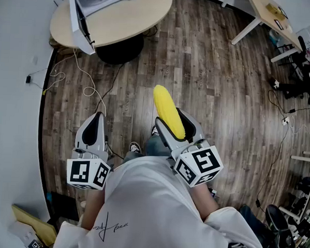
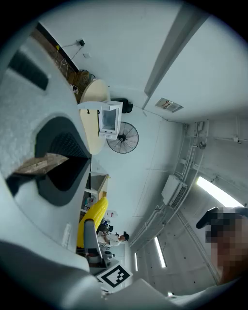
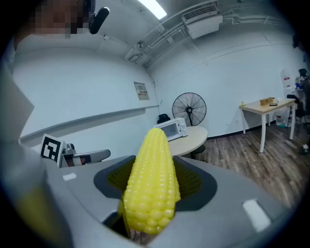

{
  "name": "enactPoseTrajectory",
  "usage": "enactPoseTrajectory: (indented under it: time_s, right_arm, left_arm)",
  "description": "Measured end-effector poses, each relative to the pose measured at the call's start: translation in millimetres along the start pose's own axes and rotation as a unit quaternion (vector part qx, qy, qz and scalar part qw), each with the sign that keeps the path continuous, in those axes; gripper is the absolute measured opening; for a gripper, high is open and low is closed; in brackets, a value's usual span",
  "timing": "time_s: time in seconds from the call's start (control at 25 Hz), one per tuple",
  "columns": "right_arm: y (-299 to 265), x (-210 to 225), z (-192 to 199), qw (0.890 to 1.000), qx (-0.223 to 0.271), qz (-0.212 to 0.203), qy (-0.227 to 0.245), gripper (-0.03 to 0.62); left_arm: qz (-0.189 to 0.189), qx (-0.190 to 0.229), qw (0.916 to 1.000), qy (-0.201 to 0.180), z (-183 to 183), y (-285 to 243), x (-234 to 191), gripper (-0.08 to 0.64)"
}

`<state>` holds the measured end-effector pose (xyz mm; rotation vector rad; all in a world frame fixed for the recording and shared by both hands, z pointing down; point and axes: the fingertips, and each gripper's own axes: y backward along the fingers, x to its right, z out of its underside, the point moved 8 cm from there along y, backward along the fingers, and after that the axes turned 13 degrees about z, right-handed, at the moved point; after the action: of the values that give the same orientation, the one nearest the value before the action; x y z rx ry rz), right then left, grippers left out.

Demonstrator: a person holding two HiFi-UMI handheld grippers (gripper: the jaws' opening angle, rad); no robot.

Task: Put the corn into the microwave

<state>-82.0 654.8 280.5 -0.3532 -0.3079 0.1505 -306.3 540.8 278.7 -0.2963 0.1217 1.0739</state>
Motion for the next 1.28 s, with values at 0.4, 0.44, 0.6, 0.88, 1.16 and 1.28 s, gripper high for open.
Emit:
enactPoseTrajectory:
  time_s: [0.4,0.44,0.6,0.88,1.16,1.28]
  right_arm:
    - [-36.0,48.8,-24.4,0.999,0.010,-0.031,-0.015,0.259]
    - [-40.5,53.4,-26.5,0.999,0.009,-0.032,-0.016,0.259]
    - [-59.7,72.3,-34.5,0.999,0.003,-0.040,-0.016,0.259]
    - [-88.3,105.6,-49.7,0.998,-0.003,-0.066,-0.013,0.261]
    - [-105.1,134.4,-53.9,0.997,-0.016,-0.078,-0.018,0.261]
    - [-109.2,143.8,-54.2,0.996,-0.021,-0.078,-0.027,0.261]
  left_arm:
    - [-0.004,-0.004,0.9999,-0.010,-4.8,-56.6,8.4,-0.011]
    - [-0.005,-0.004,0.9999,-0.011,-5.3,-62.6,8.8,-0.011]
    - [-0.011,-0.004,0.9998,-0.013,-9.2,-86.2,9.6,-0.011]
    - [-0.024,-0.007,0.9996,-0.015,-10.8,-122.1,11.7,-0.011]
    - [-0.027,-0.011,0.9995,-0.010,-11.0,-150.5,21.0,-0.011]
    - [-0.019,-0.017,0.9996,-0.009,-12.9,-160.5,23.4,-0.011]
